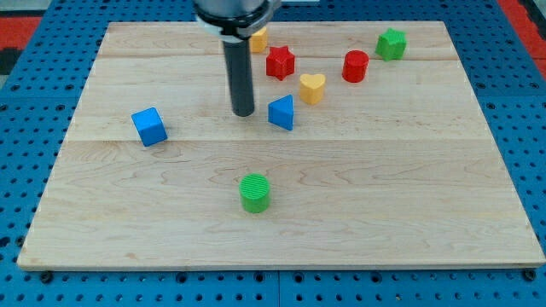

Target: Move the green circle towards the center

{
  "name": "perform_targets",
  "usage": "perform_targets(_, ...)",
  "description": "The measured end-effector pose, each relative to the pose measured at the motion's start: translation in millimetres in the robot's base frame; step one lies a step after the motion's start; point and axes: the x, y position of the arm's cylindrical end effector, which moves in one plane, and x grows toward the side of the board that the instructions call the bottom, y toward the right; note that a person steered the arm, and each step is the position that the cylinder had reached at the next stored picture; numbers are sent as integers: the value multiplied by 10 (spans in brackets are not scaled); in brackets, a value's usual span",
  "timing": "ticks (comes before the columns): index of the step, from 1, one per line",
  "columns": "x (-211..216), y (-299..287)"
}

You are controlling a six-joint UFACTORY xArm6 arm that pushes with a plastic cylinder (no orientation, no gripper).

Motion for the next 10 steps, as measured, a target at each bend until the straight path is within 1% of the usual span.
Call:
perform_targets(1, 35, 502)
perform_targets(2, 58, 299)
perform_targets(3, 239, -191)
perform_targets(4, 637, -373)
perform_targets(5, 909, -705)
perform_targets(6, 1550, -714)
perform_targets(7, 1726, -307)
perform_targets(8, 1670, 186)
perform_targets(9, 1484, 461)
perform_targets(10, 1183, 555)
